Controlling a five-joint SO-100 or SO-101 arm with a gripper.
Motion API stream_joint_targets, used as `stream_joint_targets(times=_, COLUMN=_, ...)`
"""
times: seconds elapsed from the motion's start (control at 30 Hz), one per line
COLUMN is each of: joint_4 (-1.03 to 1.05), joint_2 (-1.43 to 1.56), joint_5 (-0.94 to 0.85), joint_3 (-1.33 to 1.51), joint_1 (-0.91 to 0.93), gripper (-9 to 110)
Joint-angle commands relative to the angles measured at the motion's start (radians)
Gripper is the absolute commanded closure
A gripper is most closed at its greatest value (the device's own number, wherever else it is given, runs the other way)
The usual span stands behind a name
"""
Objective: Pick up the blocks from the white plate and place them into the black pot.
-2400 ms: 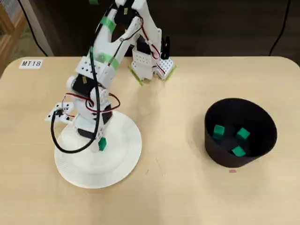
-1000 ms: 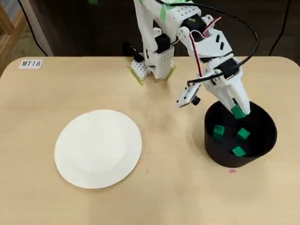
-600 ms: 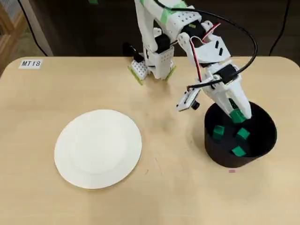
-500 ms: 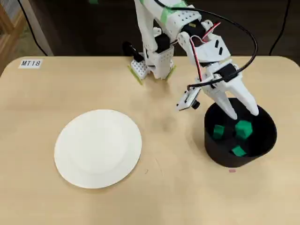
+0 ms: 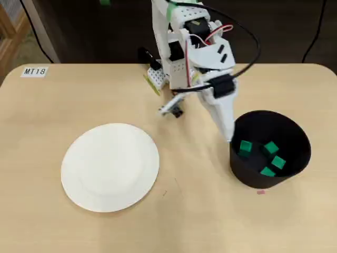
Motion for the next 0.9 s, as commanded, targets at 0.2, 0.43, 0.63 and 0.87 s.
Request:
stream_joint_targets(times=0.2, joint_4=0.146, joint_2=0.313, joint_5=-0.031, joint_3=0.222, joint_1=0.158, gripper=104)
stream_joint_targets(times=0.43, joint_4=0.209, joint_2=0.632, joint_5=-0.037, joint_3=0.480, joint_1=0.163, gripper=104)
stream_joint_targets(times=0.63, joint_4=0.272, joint_2=0.822, joint_5=-0.038, joint_3=0.600, joint_1=0.167, gripper=104)
stream_joint_targets(times=0.87, joint_4=0.295, joint_2=0.821, joint_5=-0.066, joint_3=0.635, joint_1=0.169, gripper=104)
